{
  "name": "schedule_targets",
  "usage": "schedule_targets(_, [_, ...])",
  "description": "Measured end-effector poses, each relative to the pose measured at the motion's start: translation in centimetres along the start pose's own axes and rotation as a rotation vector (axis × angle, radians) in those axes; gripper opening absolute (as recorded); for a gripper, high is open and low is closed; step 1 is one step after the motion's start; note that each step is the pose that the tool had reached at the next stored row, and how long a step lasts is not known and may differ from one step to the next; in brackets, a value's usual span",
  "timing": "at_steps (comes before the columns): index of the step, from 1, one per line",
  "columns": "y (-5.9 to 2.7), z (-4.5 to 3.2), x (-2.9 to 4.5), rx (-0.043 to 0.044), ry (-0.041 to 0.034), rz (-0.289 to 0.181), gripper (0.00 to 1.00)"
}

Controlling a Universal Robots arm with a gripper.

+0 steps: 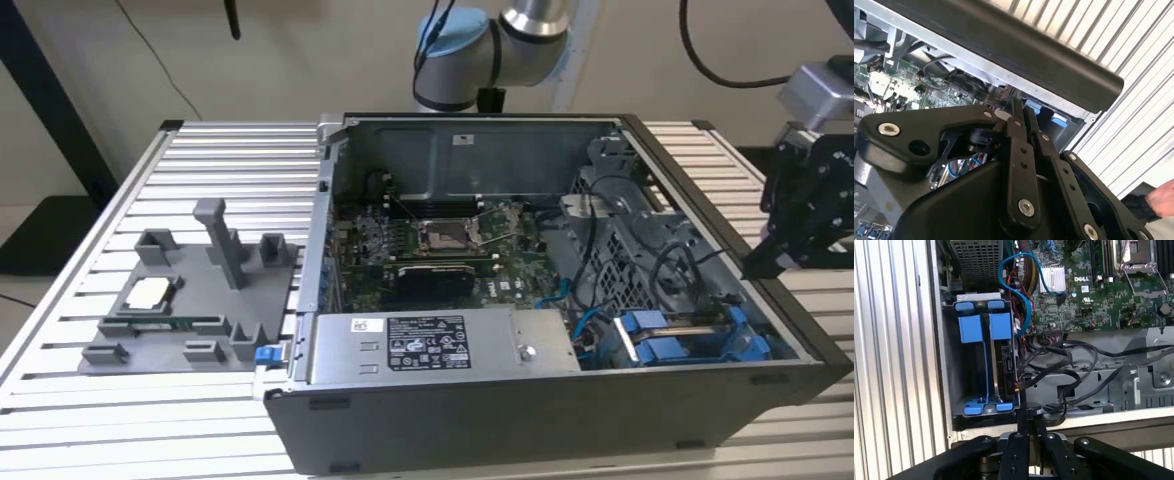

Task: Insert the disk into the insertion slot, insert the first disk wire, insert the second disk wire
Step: 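Insert the second disk wire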

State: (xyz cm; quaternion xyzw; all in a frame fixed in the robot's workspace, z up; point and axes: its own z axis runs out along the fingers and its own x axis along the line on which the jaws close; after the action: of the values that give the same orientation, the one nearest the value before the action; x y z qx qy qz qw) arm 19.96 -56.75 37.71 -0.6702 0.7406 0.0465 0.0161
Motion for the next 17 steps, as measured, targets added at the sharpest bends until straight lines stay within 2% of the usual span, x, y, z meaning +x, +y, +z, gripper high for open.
schedule_targets(12, [2.51, -2.03, 0.06, 0.0009, 0.0003, 0.0, 0.16])
schedule_targets(17, [3.96, -2.32, 0.15, 0.0046, 0.0, 0.0, 0.16])
